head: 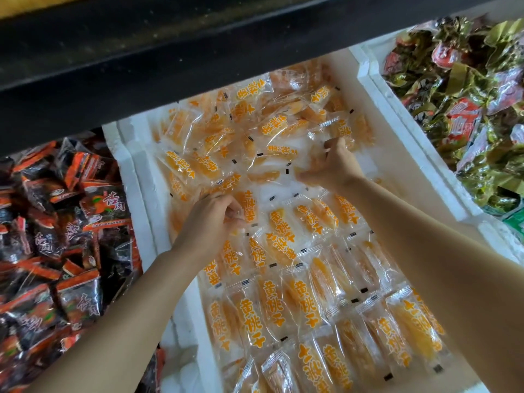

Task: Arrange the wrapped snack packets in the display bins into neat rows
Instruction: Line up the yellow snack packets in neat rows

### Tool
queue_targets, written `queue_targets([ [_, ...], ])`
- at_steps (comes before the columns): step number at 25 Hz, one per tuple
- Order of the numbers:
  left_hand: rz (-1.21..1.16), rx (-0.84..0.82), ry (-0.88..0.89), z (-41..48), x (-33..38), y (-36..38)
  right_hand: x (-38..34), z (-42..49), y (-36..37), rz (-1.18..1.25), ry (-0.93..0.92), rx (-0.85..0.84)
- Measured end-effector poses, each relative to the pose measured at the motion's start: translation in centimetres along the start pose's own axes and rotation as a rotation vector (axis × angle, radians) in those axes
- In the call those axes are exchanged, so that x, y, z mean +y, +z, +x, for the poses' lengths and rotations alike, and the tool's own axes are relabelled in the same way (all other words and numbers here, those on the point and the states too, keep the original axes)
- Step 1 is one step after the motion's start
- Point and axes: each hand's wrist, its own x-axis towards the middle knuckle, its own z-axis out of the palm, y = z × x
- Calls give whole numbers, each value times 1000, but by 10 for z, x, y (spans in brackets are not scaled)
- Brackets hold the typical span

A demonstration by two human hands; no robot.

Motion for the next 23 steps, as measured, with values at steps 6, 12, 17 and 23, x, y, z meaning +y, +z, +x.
queue_targets([
  [6,-267,390,-60,13,22,-10,-12,-9,2,130,-82,114],
  [12,-657,532,-168,12,60,-18,-8,-54,-30,330,-81,183],
  [17,-929,331,-367,-1,85,17,16,-106,-46,599,-16,56],
  [23,-951,49,-368,-27,113,61,48,-151,-49,425,110,11],
])
